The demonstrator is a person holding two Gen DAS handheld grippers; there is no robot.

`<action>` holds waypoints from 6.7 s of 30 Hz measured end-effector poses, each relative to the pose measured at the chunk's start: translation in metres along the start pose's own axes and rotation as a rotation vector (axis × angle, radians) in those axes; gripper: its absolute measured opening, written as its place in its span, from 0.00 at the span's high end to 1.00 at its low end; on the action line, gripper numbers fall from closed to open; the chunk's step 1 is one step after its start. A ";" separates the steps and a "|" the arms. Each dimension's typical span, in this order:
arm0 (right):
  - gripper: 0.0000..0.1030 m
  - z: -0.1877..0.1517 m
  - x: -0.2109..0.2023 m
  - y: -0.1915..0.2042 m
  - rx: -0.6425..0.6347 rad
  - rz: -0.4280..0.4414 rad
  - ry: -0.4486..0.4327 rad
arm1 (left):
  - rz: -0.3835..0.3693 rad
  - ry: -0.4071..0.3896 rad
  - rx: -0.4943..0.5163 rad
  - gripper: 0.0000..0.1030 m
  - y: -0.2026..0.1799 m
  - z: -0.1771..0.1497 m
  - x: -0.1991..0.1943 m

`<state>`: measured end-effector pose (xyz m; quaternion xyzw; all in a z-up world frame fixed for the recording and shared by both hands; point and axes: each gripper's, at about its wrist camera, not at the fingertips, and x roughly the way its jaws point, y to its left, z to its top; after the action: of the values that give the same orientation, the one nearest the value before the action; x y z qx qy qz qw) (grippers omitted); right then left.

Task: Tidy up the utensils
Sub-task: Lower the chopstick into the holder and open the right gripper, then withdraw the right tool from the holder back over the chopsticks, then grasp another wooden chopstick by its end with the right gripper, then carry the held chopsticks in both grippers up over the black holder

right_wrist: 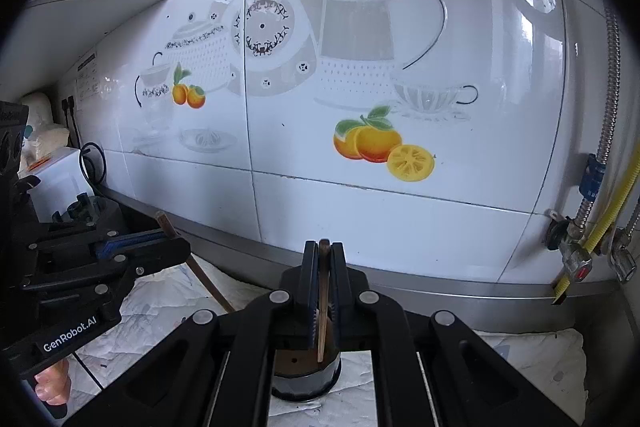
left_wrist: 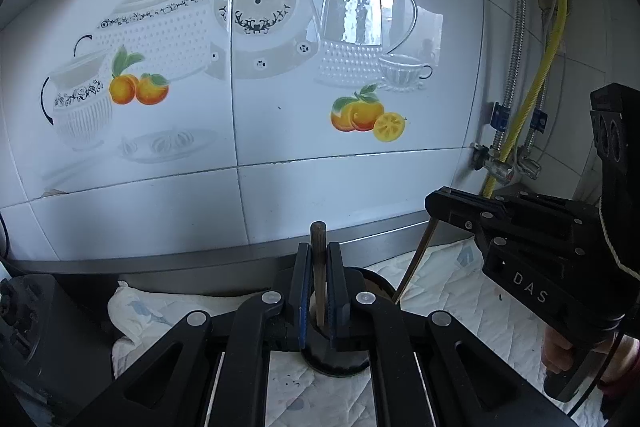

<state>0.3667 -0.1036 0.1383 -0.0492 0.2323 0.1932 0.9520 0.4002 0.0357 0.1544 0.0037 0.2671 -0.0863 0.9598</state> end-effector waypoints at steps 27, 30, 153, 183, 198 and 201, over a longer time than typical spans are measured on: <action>0.51 -0.017 -0.060 -0.005 -0.007 -0.061 0.007 | 0.040 -0.010 -0.024 0.52 0.001 -0.028 -0.067; 0.49 -0.024 -0.073 -0.006 -0.001 -0.064 0.005 | 0.045 -0.005 -0.012 0.52 0.001 -0.039 -0.081; 0.92 -0.292 -0.159 0.004 0.155 -0.139 0.239 | -0.018 0.176 0.154 0.94 -0.101 -0.258 -0.109; 0.92 -0.131 -0.147 -0.033 0.015 -0.069 0.141 | -0.044 0.073 0.095 0.94 -0.052 -0.157 -0.106; 0.92 -0.068 -0.129 -0.024 -0.103 -0.063 0.107 | -0.067 -0.022 0.112 0.94 -0.051 -0.089 -0.115; 0.92 -0.054 -0.127 -0.020 -0.121 -0.060 0.087 | -0.074 -0.053 0.110 0.94 -0.052 -0.071 -0.120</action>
<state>0.2477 -0.1755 0.1486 -0.1222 0.2599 0.1758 0.9416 0.2538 0.0082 0.1575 0.0442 0.2363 -0.1362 0.9611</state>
